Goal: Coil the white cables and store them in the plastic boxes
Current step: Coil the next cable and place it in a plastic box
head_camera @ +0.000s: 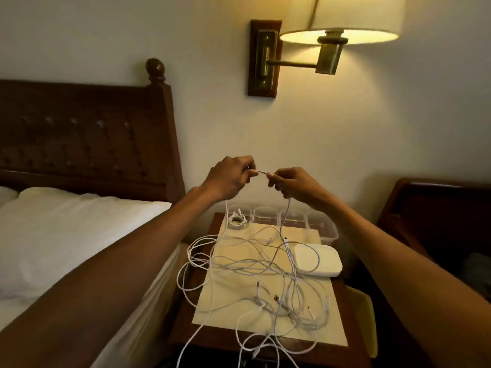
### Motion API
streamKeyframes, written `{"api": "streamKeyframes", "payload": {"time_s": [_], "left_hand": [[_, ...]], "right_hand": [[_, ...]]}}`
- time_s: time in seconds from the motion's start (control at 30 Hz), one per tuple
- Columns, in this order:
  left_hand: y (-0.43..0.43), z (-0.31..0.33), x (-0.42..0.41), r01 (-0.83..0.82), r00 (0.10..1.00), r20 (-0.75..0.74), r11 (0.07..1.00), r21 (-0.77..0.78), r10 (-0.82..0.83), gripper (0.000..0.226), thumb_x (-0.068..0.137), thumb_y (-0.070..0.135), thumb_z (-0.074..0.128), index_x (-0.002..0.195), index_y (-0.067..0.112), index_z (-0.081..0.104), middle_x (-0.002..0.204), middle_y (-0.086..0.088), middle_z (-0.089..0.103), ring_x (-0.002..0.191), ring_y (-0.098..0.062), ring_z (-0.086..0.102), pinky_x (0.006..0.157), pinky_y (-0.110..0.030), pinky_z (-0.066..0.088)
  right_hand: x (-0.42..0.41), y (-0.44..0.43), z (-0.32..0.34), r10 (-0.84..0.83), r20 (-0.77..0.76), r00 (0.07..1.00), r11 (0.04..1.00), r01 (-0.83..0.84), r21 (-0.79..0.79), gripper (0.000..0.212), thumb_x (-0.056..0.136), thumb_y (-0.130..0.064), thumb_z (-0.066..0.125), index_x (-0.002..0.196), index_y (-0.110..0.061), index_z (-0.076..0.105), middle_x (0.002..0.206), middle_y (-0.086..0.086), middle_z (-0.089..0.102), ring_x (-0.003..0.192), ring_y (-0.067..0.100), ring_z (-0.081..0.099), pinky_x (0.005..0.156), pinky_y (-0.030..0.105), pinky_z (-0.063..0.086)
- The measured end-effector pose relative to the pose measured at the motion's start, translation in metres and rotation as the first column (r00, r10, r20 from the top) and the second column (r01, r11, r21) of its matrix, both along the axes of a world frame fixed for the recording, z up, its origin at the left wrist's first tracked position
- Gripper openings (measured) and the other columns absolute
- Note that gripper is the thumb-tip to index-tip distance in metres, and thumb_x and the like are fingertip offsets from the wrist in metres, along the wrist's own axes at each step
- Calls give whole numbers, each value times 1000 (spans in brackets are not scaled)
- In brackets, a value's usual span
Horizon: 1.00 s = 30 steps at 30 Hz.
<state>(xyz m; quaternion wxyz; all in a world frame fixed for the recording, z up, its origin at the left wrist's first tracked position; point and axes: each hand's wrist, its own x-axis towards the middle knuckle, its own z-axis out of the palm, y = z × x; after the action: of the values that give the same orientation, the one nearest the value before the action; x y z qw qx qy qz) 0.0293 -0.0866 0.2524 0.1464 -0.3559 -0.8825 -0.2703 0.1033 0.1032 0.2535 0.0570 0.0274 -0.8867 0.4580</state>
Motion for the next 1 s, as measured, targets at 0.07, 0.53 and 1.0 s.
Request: {"api": "streamKeyframes", "payload": {"time_s": [0.07, 0.53, 1.0], "left_hand": [[6, 28, 15, 13, 994, -105, 999, 51, -8, 16, 100, 31, 55, 98, 18, 64, 82, -1, 68, 70, -19, 59, 61, -34, 48], [-4, 127, 42, -300, 930, -188, 948, 102, 315, 17, 99, 28, 51, 109, 17, 59, 105, -9, 67, 93, -29, 63, 70, -33, 42], [-3, 161, 47, 100, 987, -148, 945, 313, -56, 17, 97, 26, 60, 103, 16, 72, 79, 6, 65, 74, -13, 63, 66, -33, 52]], "right_hand": [[12, 1, 14, -18, -73, 997, 999, 14, -48, 36, 99, -37, 51, 92, -6, 69, 78, 7, 61, 70, 15, 53, 65, 27, 47], [25, -4, 34, -27, -30, 999, 995, 24, -98, 24, 104, -16, 40, 108, -1, 58, 91, 14, 68, 85, 23, 67, 80, 39, 53], [19, 3, 63, -104, -320, 942, 987, 57, -154, 20, 100, -10, 48, 100, 2, 65, 89, 10, 67, 74, 16, 58, 72, 33, 50]]}}
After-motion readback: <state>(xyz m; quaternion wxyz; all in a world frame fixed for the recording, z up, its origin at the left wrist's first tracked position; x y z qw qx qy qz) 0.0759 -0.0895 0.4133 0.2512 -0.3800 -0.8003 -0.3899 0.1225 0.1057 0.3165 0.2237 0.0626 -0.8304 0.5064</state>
